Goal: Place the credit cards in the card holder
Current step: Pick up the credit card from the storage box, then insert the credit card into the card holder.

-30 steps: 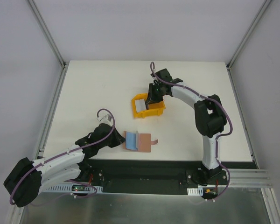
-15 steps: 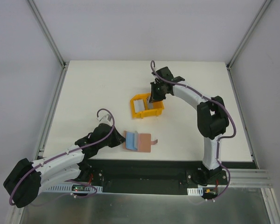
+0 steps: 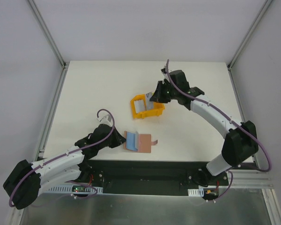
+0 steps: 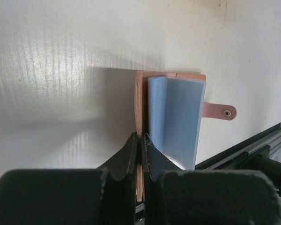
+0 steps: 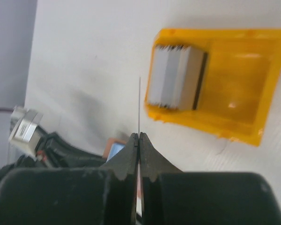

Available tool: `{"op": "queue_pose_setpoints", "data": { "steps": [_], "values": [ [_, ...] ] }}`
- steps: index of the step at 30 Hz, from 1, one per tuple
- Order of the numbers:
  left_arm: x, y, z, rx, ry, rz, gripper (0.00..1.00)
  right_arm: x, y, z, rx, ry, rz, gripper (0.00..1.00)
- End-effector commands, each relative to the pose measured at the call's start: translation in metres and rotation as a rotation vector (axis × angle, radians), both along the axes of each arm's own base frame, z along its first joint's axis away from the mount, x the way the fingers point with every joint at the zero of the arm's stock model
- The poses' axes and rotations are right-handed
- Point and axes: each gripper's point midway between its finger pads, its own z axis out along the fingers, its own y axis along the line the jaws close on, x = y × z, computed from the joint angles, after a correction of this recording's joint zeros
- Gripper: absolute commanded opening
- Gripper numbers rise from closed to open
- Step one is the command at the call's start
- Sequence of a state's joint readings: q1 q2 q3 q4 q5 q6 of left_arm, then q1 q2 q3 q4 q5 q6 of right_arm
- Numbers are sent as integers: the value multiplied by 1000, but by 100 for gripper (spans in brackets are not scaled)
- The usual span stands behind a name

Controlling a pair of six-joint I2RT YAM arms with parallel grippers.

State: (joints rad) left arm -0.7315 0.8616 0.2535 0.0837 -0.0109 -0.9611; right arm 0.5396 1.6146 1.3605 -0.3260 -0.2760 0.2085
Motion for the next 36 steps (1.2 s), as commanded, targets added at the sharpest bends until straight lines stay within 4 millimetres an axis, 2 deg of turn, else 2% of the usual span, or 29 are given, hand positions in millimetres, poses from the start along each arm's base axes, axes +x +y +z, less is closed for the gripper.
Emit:
{"op": "queue_pose_setpoints", "data": {
  "steps": [1, 3, 9, 13, 17, 22, 25, 30, 33, 36],
  "values": [
    [3, -1, 5, -13, -7, 10, 0, -52, 36, 14, 209, 43, 48, 0],
    [3, -1, 5, -14, -6, 13, 0, -75, 45, 10, 241, 66, 50, 0],
    [3, -1, 5, -18, 0, 21, 0, -137, 64, -24, 220, 143, 65, 0],
    [2, 1, 2, -14, 7, 26, 0, -157, 78, -45, 181, 198, 106, 0],
    [2, -1, 4, -19, 4, 18, 0, -162, 94, -49, 161, 200, 132, 1],
    [2, -1, 5, -27, 3, 24, 0, -162, 89, -72, 29, 211, 97, 0],
    [1, -1, 5, -31, 1, 23, 0, -161, 74, -86, -54, 209, 67, 0],
    [-2, 1, -1, -25, 20, 26, 0, -164, 44, -95, -148, 192, 31, 0],
    [-3, 2, -6, -14, 31, 28, 0, -168, 38, -98, -125, 192, 26, 0],
    [-4, 5, -12, 1, 46, 35, 0, -170, 40, -104, -72, 215, 27, 1]
  ]
}}
